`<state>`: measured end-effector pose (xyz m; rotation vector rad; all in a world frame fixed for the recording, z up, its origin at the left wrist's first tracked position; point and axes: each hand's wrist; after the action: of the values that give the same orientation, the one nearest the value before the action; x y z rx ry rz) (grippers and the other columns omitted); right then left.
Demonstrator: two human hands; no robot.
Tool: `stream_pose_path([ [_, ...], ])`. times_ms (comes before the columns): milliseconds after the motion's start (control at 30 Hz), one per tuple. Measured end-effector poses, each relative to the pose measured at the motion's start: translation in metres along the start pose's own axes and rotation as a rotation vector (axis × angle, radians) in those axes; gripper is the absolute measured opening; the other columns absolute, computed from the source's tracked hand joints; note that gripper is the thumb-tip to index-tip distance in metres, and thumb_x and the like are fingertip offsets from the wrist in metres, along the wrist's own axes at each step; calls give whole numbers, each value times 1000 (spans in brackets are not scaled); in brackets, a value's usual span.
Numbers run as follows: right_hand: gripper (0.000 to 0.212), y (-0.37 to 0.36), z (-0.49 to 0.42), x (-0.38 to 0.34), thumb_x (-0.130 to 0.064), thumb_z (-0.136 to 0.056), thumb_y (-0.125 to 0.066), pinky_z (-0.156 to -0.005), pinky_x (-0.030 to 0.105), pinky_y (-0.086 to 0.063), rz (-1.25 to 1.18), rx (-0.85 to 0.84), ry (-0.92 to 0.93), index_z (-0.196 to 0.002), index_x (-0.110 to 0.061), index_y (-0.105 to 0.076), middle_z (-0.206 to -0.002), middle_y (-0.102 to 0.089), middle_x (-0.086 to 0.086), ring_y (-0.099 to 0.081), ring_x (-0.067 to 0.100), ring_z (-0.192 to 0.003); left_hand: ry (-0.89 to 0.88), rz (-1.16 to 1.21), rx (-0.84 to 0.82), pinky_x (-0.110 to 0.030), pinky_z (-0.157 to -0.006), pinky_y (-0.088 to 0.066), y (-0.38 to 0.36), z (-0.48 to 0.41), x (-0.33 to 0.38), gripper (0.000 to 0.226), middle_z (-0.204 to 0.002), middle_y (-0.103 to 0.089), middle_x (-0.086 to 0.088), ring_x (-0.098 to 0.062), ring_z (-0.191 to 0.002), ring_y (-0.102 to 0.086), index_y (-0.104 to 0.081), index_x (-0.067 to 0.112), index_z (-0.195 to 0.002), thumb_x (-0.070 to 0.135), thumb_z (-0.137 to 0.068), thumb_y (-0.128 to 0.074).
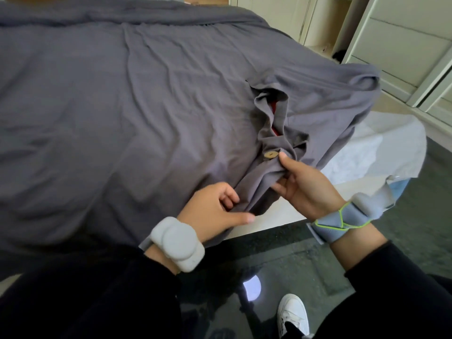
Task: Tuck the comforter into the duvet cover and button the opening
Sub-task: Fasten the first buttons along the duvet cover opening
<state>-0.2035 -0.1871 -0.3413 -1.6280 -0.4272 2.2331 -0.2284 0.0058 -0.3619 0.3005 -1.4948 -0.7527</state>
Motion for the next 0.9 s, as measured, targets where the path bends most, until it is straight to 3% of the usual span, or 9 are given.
stream_pose_path([
  [100, 20, -1, -4, -14, -24, -97, -47, -61, 18, -56, -108, -3, 23, -93, -18, -66, -74, -74, -7, -69, 3, -65, -42, -211, 112, -17, -67, -36, -2, -2, -10, 31, -88, -59, 0, -15, -79, -56, -62, 18, -89, 28, -65, -79],
  [167, 19, -2, -8, -21, -24, -97, -47, -59, 15, -56, -152, -5, 49, -94, -17, -65, -74, -73, -8, -69, 2, -65, -37, -157, 174, -11, -63, -35, 5, -5, -14, 18, -85, -63, 2, -15, -80, -59, -63, 19, -86, 24, -73, -73],
  [267, 20, -6, -14, -25, -24, -97, -46, -63, 15, -56, -195, 1, 86, -96, -15, -64, -77, -73, -6, -69, 2, -68, 6, 32, 168, -8, -56, -37, 13, -5, -18, 13, -67, -64, 8, -2, -64, -55, -63, 22, -71, 30, -74, -73],
  [333, 20, -10, -19, -28, -22, -98, -45, -67, 16, -57, -226, 15, 124, -95, -14, -63, -81, -71, -3, -68, 3, -69, 40, 232, 165, -12, -62, -43, 17, -2, -14, 15, -68, -68, 7, 4, -61, -54, -68, 18, -71, 31, -74, -74],
  [467, 14, -21, -26, -28, -15, -99, -41, -74, 20, -59, -236, -55, 182, -103, -9, -54, -92, -63, 7, -71, 10, -78, 112, 604, 188, -34, -78, -50, 42, -11, -4, 23, -88, -75, -10, -13, -79, -61, -73, 7, -86, 29, -78, -72],
  [600, 21, -35, -28, -2, -5, -93, -53, -83, 25, -55, 132, 15, 169, -112, 3, -54, -104, -63, 17, -65, 23, -93, 300, 865, 168, -30, -79, -51, 57, -21, -10, 30, -100, -70, -21, -24, -88, -63, -67, -4, -101, 22, -88, -62],
  [733, 8, -49, -19, 15, -12, -81, -70, -57, 17, -51, 570, 98, 290, -83, -8, -64, -71, -65, 7, -59, 11, -59, 418, 901, 148, -33, -84, -55, 46, -21, -20, 34, -106, -70, -19, -27, -90, -67, -67, -2, -107, 27, -92, -55],
  [800, 16, -57, -12, 22, -20, -83, -69, -43, 16, -46, 619, -10, 234, -73, -12, -60, -60, -61, 5, -55, 7, -44, 415, 862, 160, -42, -96, -51, 43, -20, -23, 34, -108, -71, -20, -32, -100, -67, -68, 0, -105, 29, -92, -55],
  [900, 34, -69, -3, 35, -43, -78, -69, -40, 21, -47, 636, -35, 82, -71, -13, -55, -60, -62, 5, -61, 13, -45, 343, 790, 149, -49, -101, -47, 40, -17, -20, 30, -103, -72, -22, -35, -103, -66, -71, 2, -94, 28, -92, -56],
])
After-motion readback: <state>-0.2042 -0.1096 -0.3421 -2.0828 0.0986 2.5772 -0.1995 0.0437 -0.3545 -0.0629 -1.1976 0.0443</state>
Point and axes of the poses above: each hand's wrist, its own z-axis away from the middle knuckle, its own y-axis out of the back of the hand, x = y × z
